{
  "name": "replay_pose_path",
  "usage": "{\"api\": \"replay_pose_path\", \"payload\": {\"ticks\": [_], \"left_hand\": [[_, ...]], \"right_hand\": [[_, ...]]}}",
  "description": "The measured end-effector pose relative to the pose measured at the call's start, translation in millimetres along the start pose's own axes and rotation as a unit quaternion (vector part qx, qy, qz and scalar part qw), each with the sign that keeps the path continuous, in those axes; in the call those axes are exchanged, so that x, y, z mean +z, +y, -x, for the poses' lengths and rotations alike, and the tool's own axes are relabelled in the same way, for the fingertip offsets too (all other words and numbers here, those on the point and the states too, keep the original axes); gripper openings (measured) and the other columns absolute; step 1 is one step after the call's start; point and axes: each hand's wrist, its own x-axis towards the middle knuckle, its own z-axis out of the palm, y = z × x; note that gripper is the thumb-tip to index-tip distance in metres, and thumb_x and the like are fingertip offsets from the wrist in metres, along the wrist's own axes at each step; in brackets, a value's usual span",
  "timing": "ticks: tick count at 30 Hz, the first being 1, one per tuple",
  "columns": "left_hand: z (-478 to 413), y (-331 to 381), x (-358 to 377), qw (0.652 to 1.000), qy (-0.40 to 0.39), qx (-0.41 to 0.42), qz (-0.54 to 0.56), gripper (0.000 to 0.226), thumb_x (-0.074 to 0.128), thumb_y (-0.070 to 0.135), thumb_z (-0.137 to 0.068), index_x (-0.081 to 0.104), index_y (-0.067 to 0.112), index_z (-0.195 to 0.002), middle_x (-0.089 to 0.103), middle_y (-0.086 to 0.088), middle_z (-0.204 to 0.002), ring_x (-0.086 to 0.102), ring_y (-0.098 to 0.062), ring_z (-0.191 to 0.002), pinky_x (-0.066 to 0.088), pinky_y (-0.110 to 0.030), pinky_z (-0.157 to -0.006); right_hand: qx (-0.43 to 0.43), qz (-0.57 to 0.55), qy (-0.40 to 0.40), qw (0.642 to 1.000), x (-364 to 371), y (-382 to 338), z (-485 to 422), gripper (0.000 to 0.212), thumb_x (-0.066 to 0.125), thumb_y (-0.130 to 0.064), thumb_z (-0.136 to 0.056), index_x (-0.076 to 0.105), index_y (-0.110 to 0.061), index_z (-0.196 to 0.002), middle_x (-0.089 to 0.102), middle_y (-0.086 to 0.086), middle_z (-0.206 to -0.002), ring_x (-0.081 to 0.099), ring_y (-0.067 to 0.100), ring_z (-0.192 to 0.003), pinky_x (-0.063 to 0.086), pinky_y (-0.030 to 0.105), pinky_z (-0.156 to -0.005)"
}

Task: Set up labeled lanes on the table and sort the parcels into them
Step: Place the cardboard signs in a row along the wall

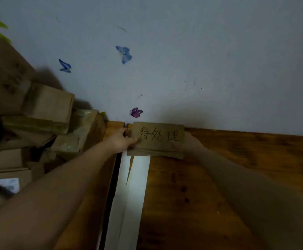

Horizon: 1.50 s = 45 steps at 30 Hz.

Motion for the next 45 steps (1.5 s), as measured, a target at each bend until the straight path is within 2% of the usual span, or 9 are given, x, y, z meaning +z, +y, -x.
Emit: {"api": "replay_pose_path", "payload": {"ticks": [2,7,15,19,25,28,34,39,45], "left_hand": [[-21,0,8,0.999,0.007,-0.024,0.019,0.05,0.06,0.031,-0.089,0.043,0.015,-0.133,0.054,-0.003,-0.128,0.051,-0.011,-0.099,0.041,-0.022,-0.077],[-57,1,25,0.992,0.014,-0.125,0.026,0.036,0.059,0.036,-0.088,0.054,0.013,-0.115,0.058,-0.005,-0.111,0.054,-0.021,-0.101,0.045,-0.036,-0.088],[-71,-5,30,0.981,0.085,-0.16,0.062,0.015,0.058,0.026,-0.09,0.05,0.016,-0.082,0.055,-0.004,-0.087,0.051,-0.017,-0.076,0.04,-0.029,-0.062],[-59,-6,19,0.975,0.082,-0.142,0.151,0.015,0.062,0.018,-0.088,0.058,0.013,-0.101,0.06,-0.004,-0.092,0.056,-0.018,-0.082,0.044,-0.031,-0.067],[-29,0,5,0.967,0.124,-0.026,0.222,0.043,0.065,0.005,-0.083,0.045,0.021,-0.117,0.056,0.001,-0.109,0.053,-0.016,-0.098,0.046,-0.032,-0.084],[-16,-2,6,0.969,0.127,0.002,0.212,0.043,0.064,0.004,-0.083,0.046,0.022,-0.118,0.058,0.003,-0.112,0.053,-0.017,-0.105,0.045,-0.037,-0.093],[-10,-23,34,0.98,0.066,0.015,0.185,0.056,0.062,-0.004,-0.082,0.04,0.018,-0.129,0.058,-0.001,-0.112,0.054,-0.017,-0.105,0.045,-0.027,-0.079],[-12,-26,48,0.972,0.079,0.008,0.221,0.045,0.062,0.0,-0.084,0.045,0.022,-0.119,0.057,0.01,-0.099,0.053,-0.01,-0.098,0.044,-0.019,-0.071],[10,-5,15,0.949,-0.003,-0.028,0.313,0.023,0.054,0.023,-0.093,0.054,0.029,-0.115,0.063,-0.004,-0.115,0.059,-0.027,-0.105,0.055,-0.045,-0.075]], "right_hand": [[0.042,-0.022,0.007,0.999,6,5,-24,0.069,0.06,-0.043,-0.088,0.032,-0.015,-0.143,0.043,0.012,-0.141,0.045,0.032,-0.125,0.043,0.044,-0.102],[0.188,-0.059,0.037,0.98,26,11,-58,0.093,0.065,-0.054,-0.08,0.019,-0.007,-0.146,0.031,0.019,-0.144,0.034,0.039,-0.13,0.036,0.047,-0.106],[0.179,-0.252,0.065,0.949,38,20,-68,0.07,0.075,-0.034,-0.077,0.043,-0.006,-0.134,0.048,0.016,-0.133,0.045,0.036,-0.122,0.043,0.048,-0.1],[0.131,-0.367,0.073,0.918,24,16,-57,0.052,0.072,-0.013,-0.081,0.045,-0.01,-0.126,0.056,0.01,-0.121,0.055,0.028,-0.104,0.048,0.039,-0.083],[-0.009,-0.358,0.097,0.929,-2,4,-29,0.05,0.066,-0.003,-0.085,0.044,-0.018,-0.128,0.053,-0.017,-0.096,0.051,0.013,-0.099,0.041,0.031,-0.089],[-0.035,-0.327,0.093,0.94,-4,6,-17,0.055,0.063,0.0,-0.086,0.042,-0.017,-0.134,0.052,-0.013,-0.103,0.046,0.012,-0.104,0.038,0.031,-0.091],[-0.022,-0.293,0.072,0.953,21,39,-5,0.049,0.064,-0.002,-0.086,0.048,-0.018,-0.129,0.056,0.001,-0.118,0.053,0.027,-0.116,0.045,0.04,-0.095],[-0.015,-0.275,0.059,0.96,32,49,-9,0.048,0.064,-0.014,-0.09,0.044,-0.016,-0.133,0.055,0.003,-0.126,0.051,0.025,-0.119,0.04,0.03,-0.089],[-0.006,-0.314,0.062,0.947,-2,29,-10,0.046,0.063,-0.015,-0.09,0.046,-0.011,-0.132,0.052,0.007,-0.131,0.05,0.026,-0.117,0.042,0.037,-0.096]]}}
